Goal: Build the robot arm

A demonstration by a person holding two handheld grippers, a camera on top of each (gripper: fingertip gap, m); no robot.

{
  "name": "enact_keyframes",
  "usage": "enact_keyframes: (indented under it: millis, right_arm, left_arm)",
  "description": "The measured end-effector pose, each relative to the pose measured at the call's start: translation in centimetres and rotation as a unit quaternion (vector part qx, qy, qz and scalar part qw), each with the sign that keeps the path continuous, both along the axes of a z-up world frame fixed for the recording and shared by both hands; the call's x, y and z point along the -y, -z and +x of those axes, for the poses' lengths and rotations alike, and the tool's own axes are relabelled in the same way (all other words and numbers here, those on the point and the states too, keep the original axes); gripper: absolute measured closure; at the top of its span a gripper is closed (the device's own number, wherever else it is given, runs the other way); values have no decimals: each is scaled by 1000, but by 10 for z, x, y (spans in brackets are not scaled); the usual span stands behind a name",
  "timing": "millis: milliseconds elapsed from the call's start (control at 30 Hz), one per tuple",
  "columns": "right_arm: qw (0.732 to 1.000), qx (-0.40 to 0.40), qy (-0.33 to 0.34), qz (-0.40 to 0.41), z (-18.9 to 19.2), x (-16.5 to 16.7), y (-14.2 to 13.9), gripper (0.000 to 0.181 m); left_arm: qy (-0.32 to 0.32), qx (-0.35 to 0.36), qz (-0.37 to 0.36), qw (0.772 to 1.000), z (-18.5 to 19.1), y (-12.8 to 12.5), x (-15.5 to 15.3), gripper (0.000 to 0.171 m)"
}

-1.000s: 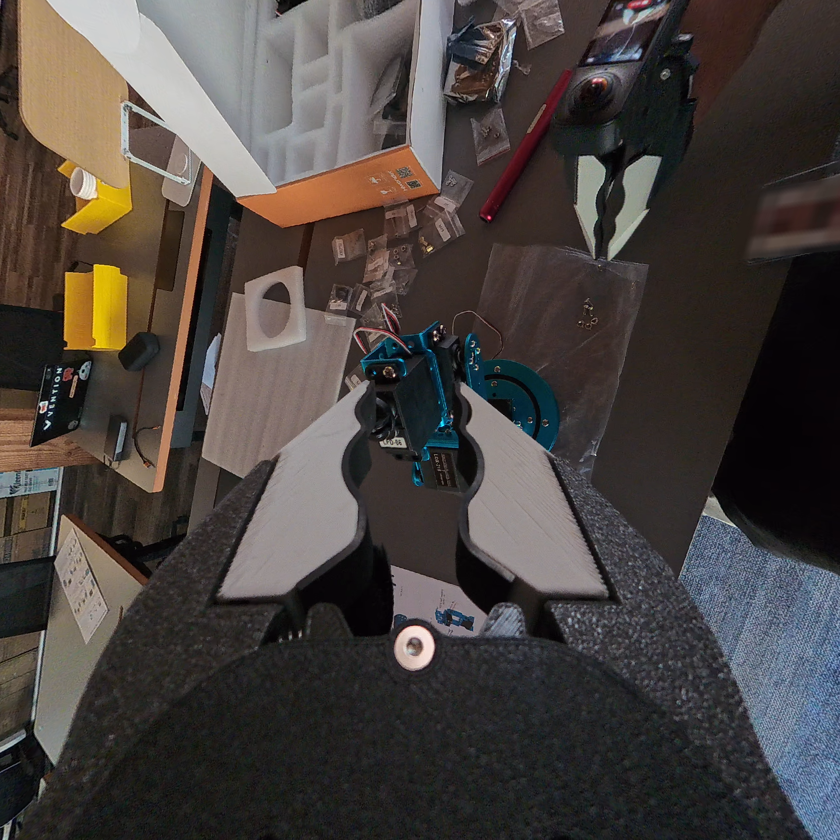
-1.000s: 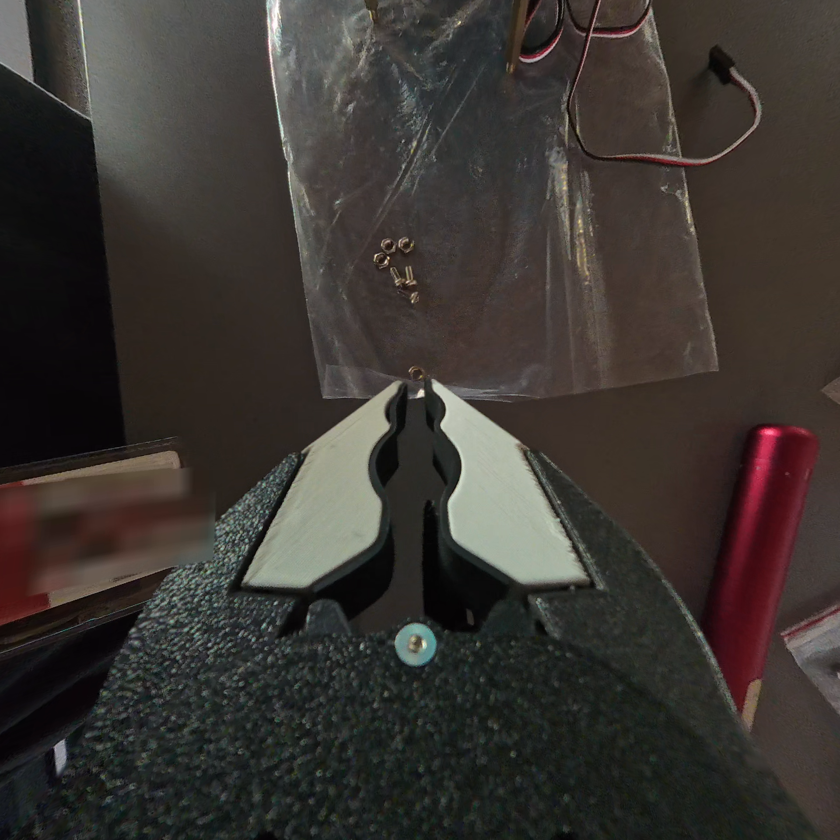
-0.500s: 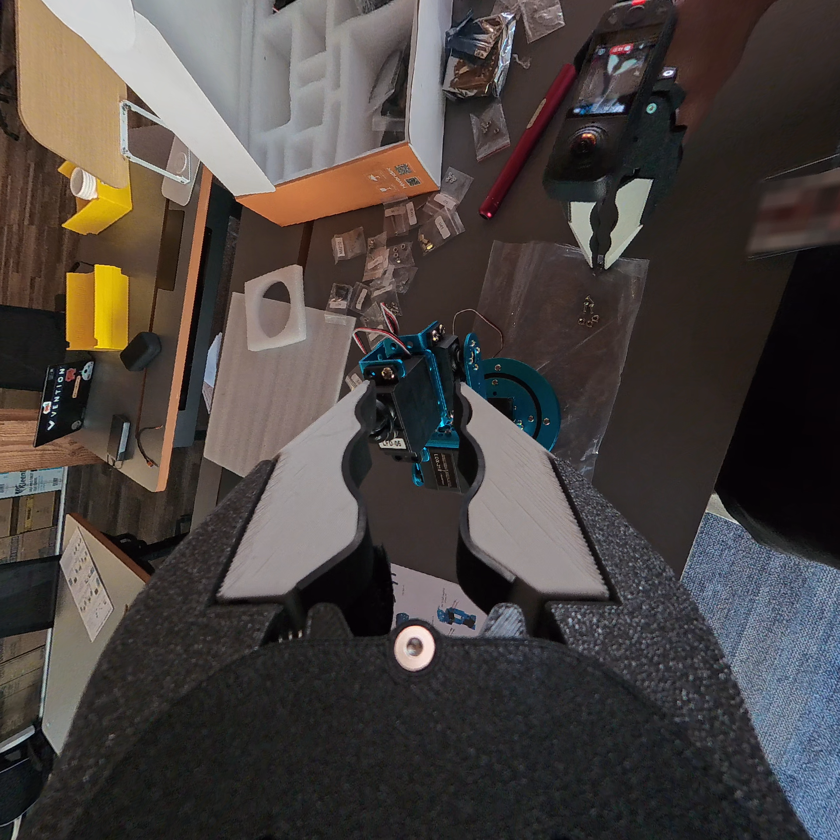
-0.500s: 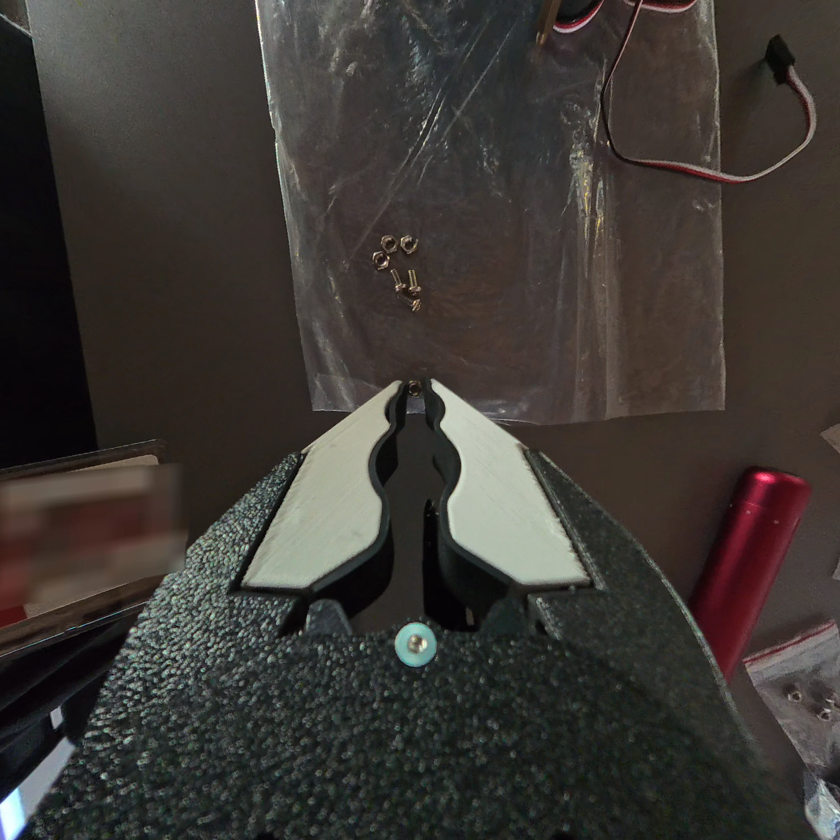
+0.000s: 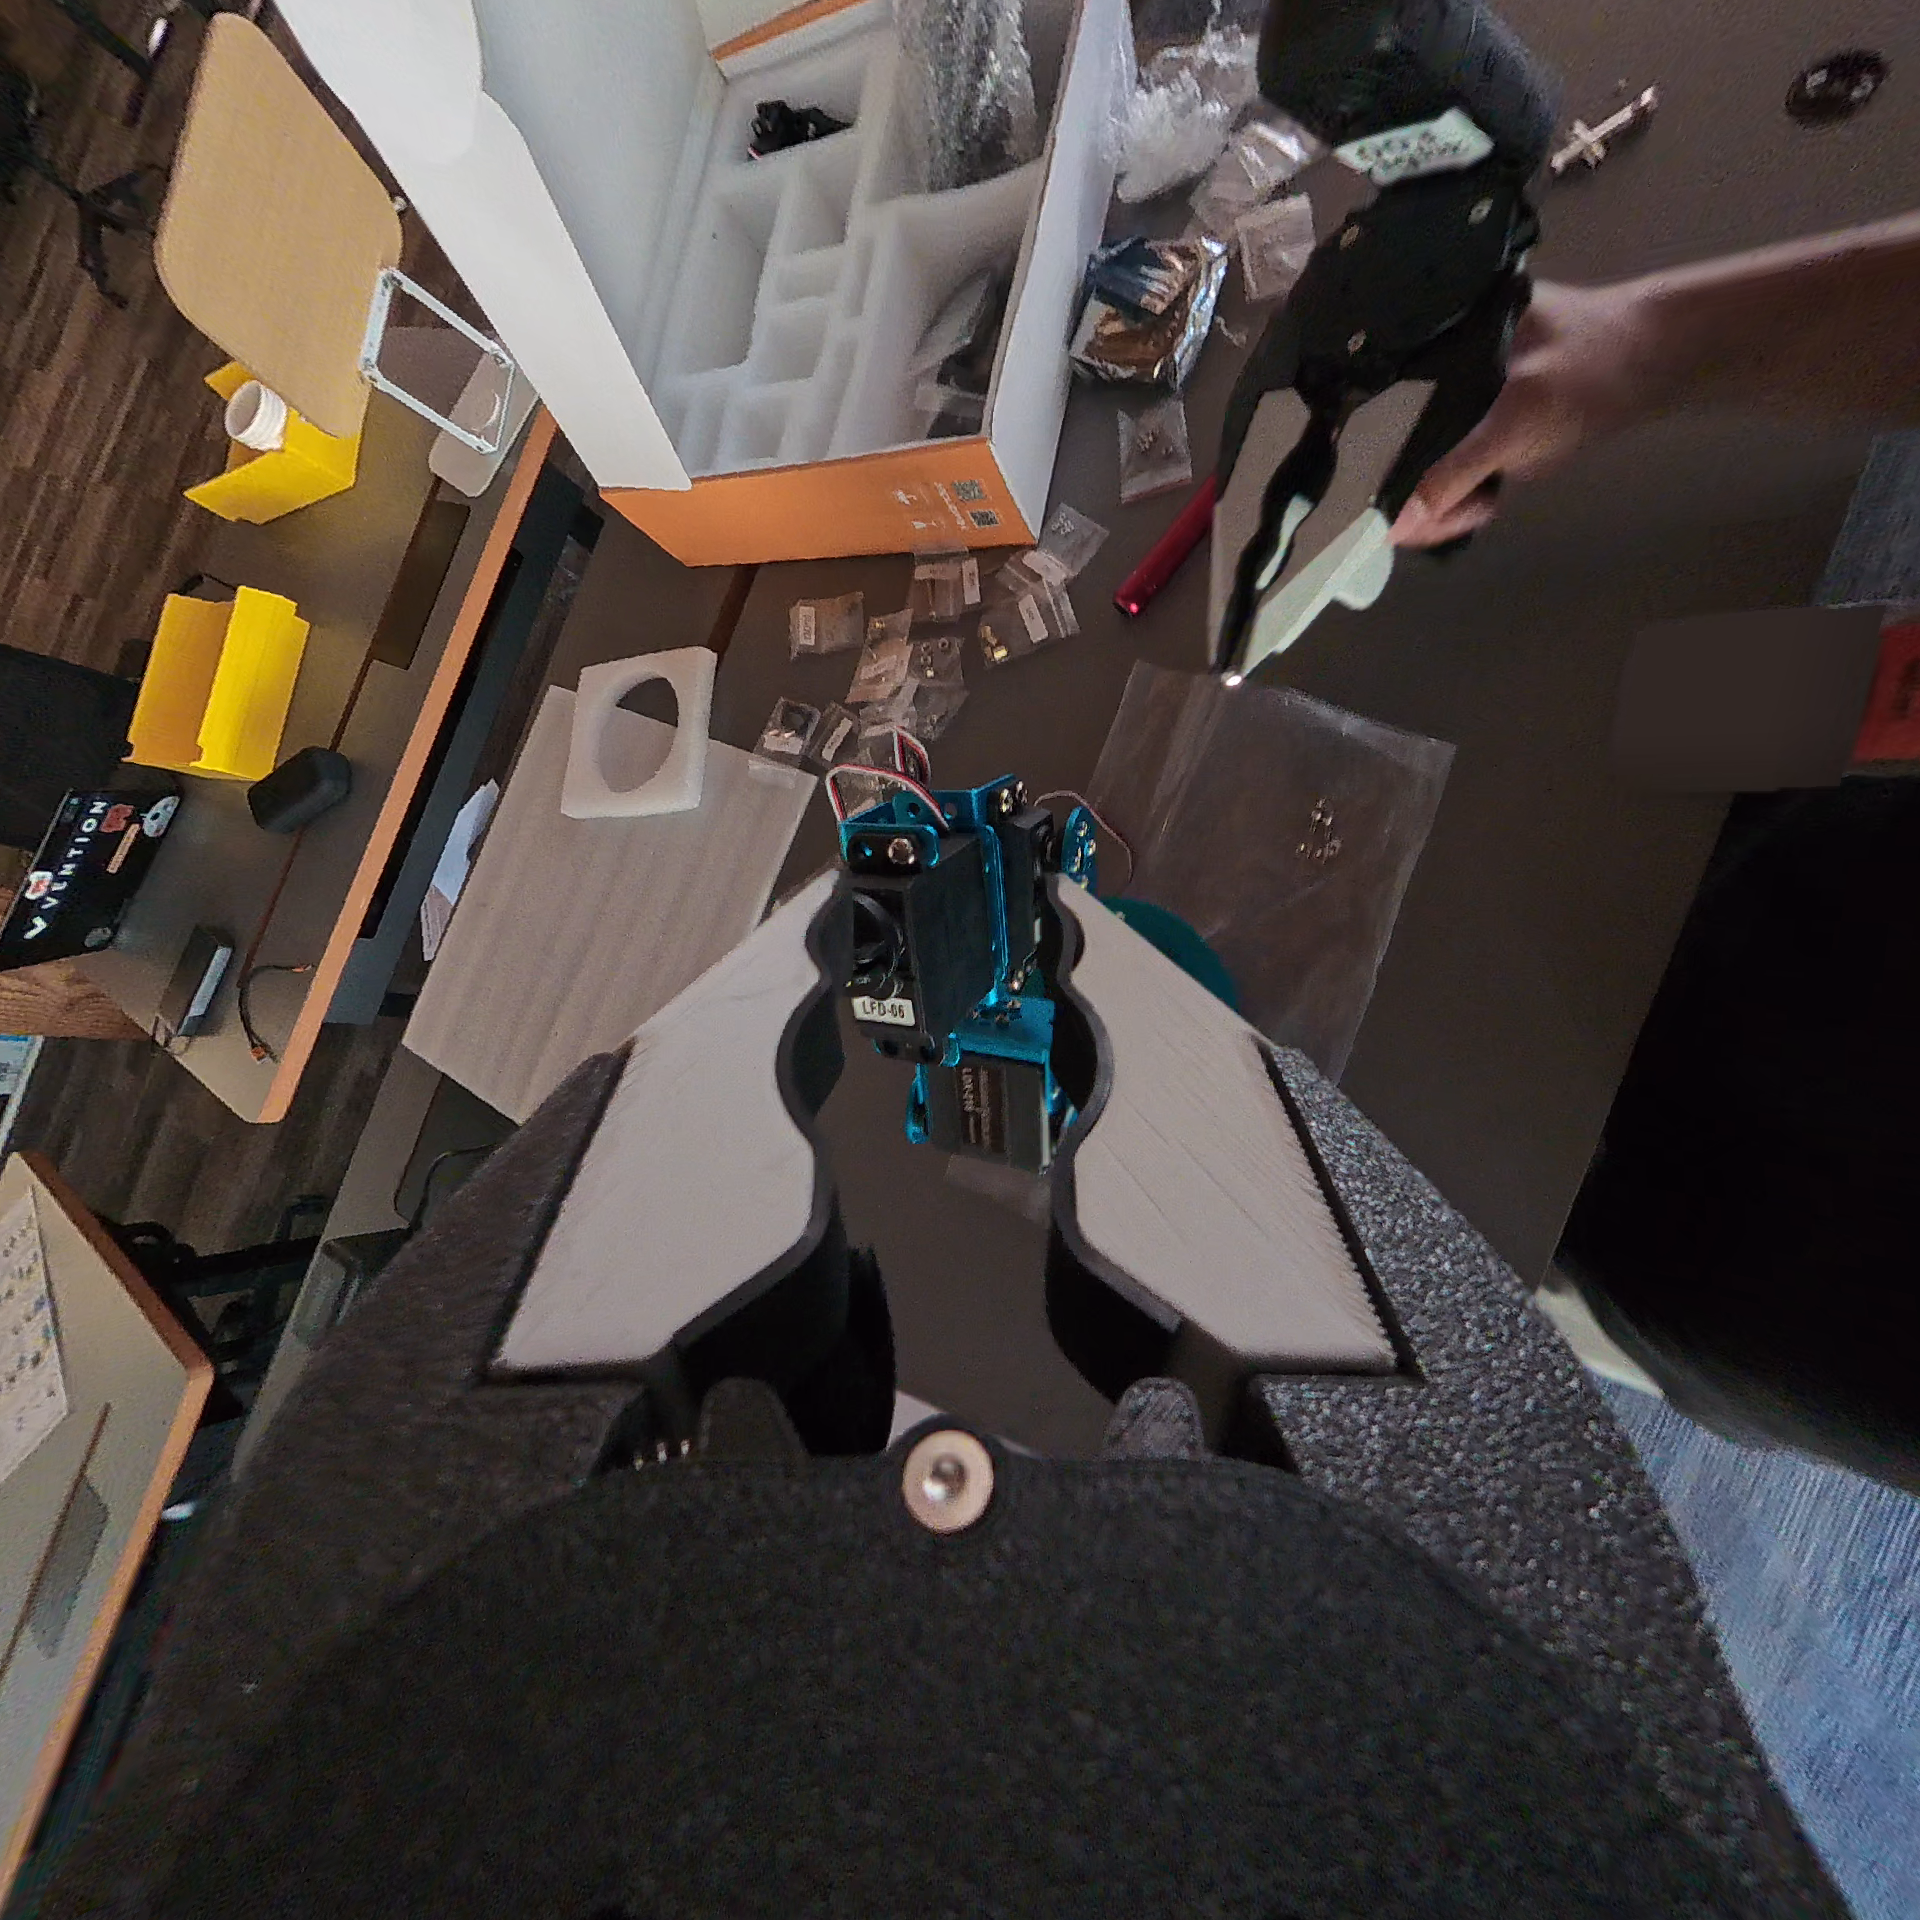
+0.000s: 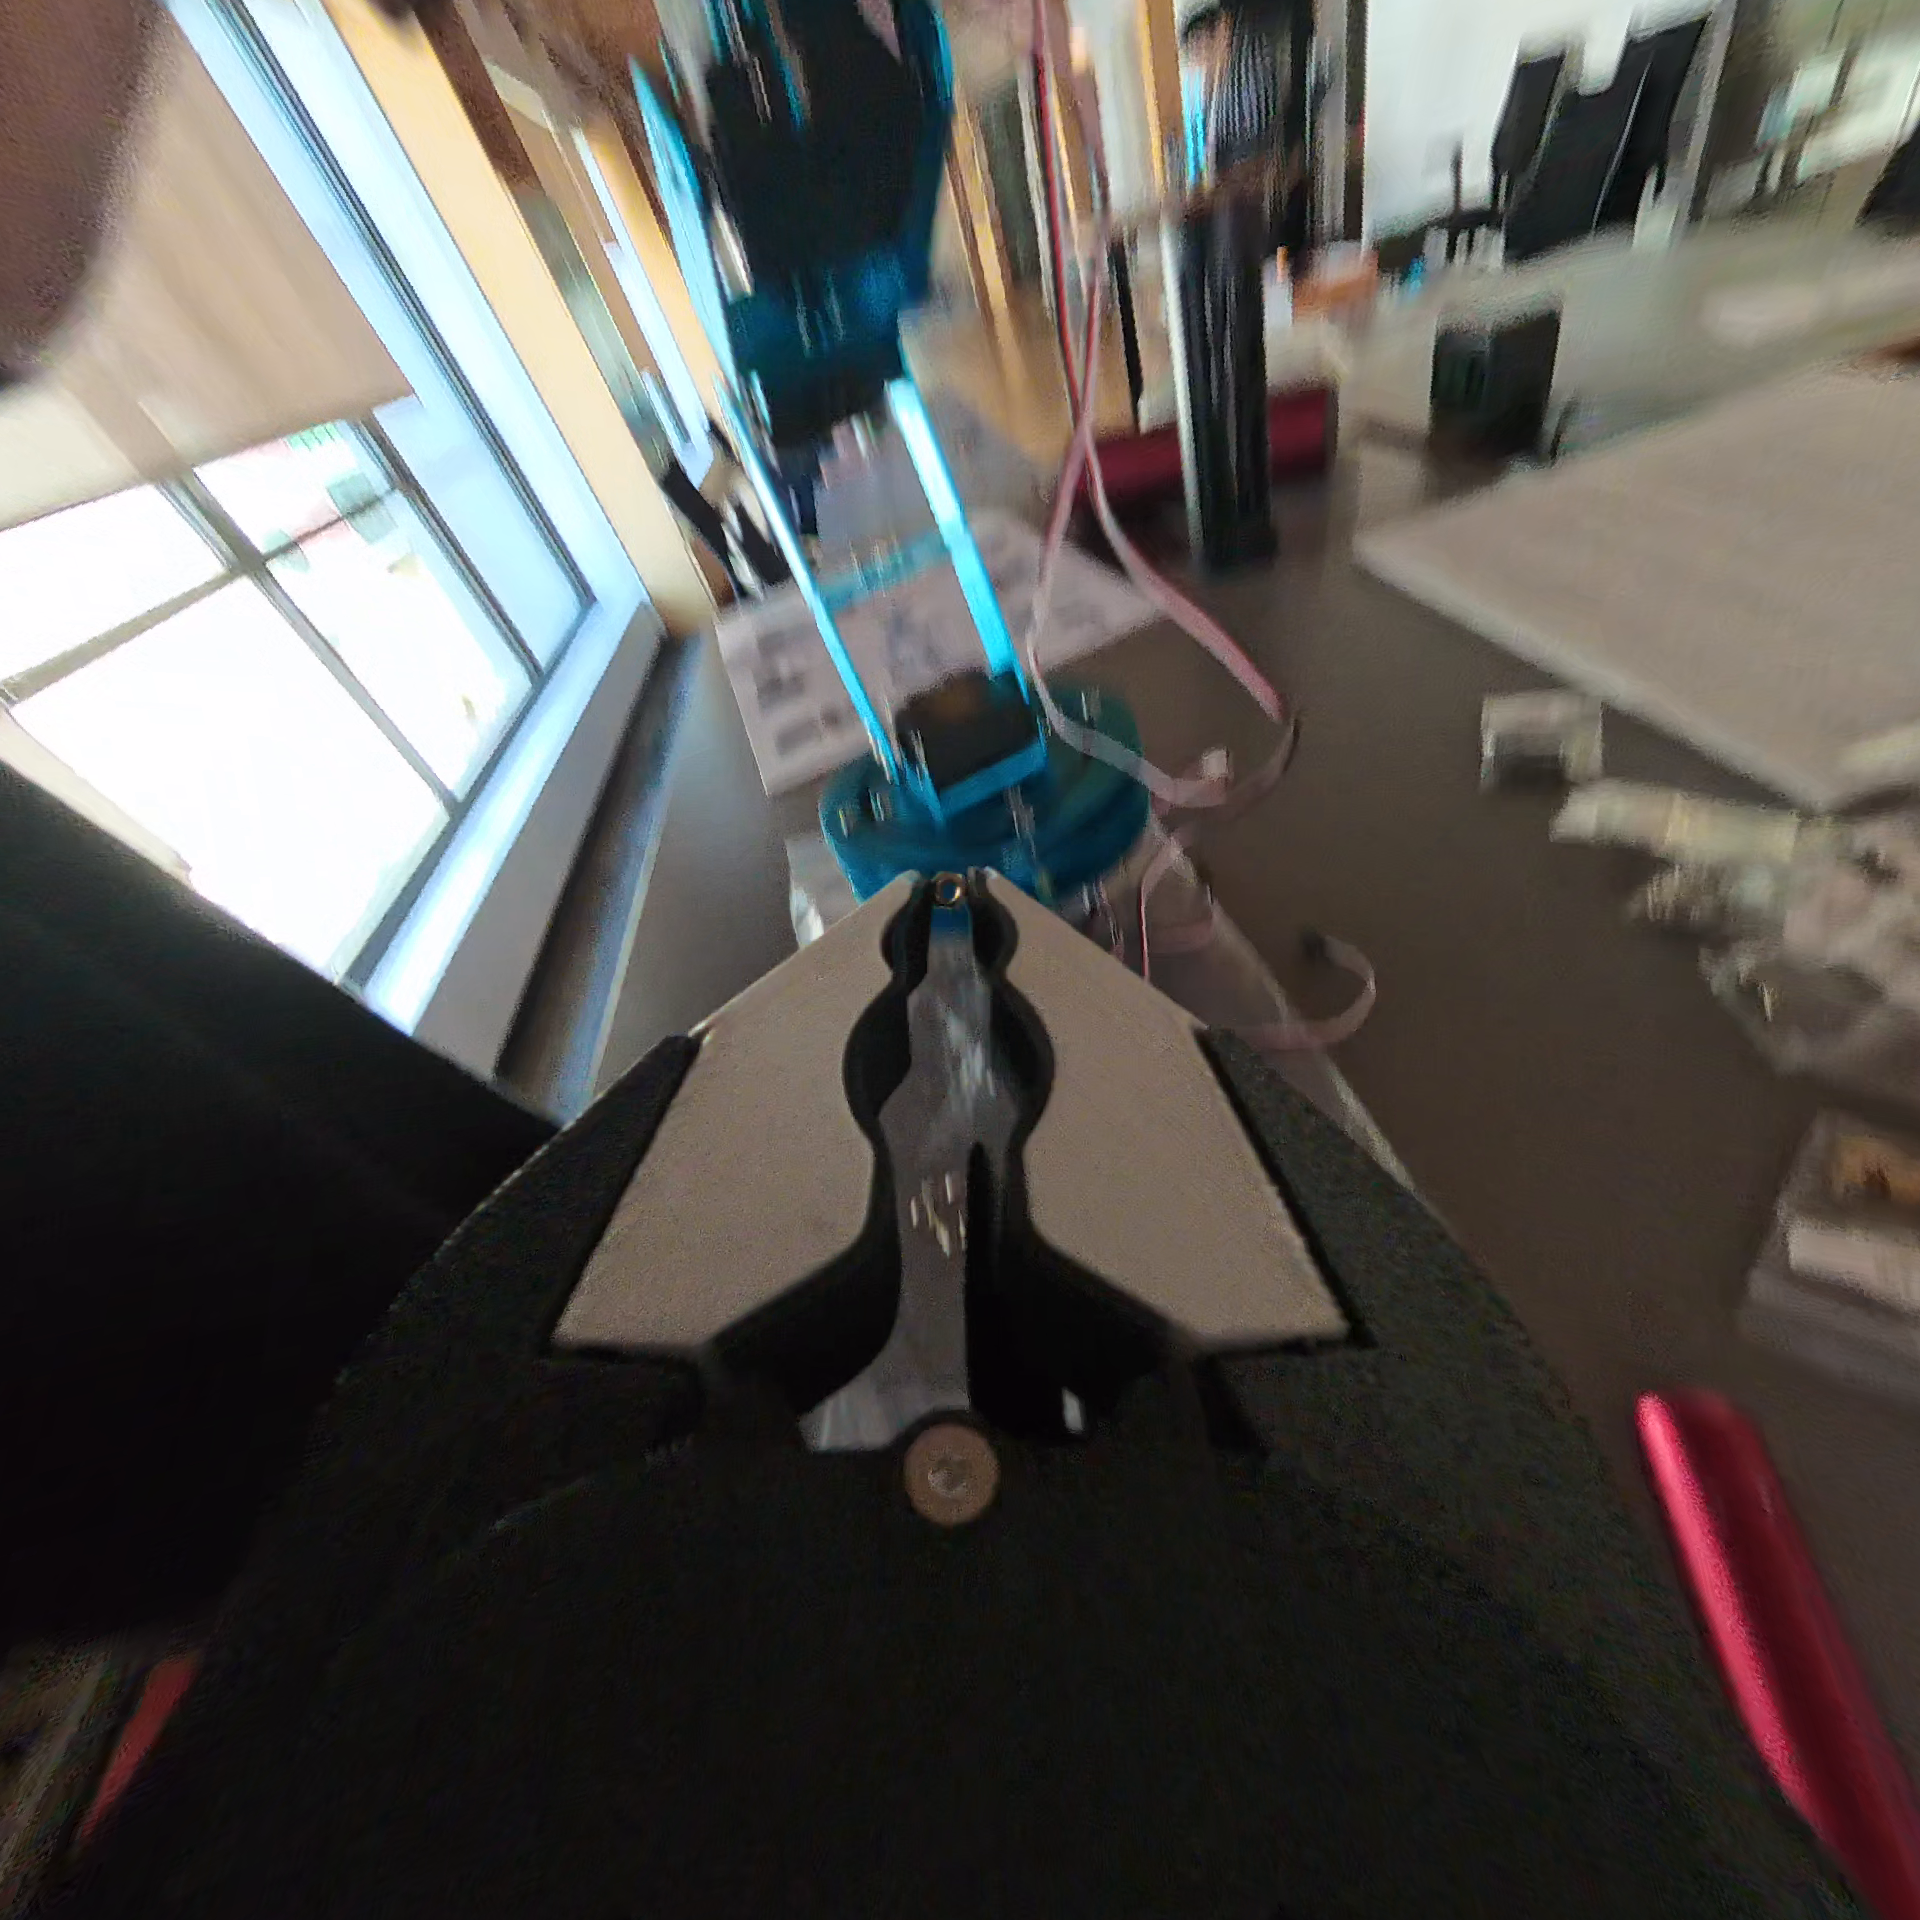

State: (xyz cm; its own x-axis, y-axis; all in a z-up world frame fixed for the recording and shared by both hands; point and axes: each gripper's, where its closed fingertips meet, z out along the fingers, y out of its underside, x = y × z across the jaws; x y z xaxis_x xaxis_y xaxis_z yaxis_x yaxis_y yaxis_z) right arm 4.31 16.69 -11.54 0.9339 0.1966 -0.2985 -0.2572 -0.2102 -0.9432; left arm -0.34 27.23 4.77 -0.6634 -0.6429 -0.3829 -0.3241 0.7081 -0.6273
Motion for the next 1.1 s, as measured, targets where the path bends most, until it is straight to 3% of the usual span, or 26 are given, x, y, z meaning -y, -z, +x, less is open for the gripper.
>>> enact_keyframes:
  millis: [200, 367, 633, 900, 1100]
  right_arm:
    - [982, -10, -13, 187, -3, -47, -98, 175]
    - [965, 15, -37, 257, -12, -77, -150, 175]
    - [965, 71, -60, 246, -28, -110, -156, 175]
    - [961, 94, -65, 252, -30, -114, -154, 176]
    - [953, 161, -50, 252, -31, -114, -154, 177]
  left_arm:
    - [-24, 19, -24, 999, 1, 4, 12, 134]
    - [-38, 14, 14, 999, 2, 17, 11, 131]
    - [-31, 17, 36, 999, 2, 20, 11, 130]
    - [-24, 17, 34, 999, 1, 20, 10, 129]
    - [-14, 11, 38, 999, 1, 20, 10, 131]
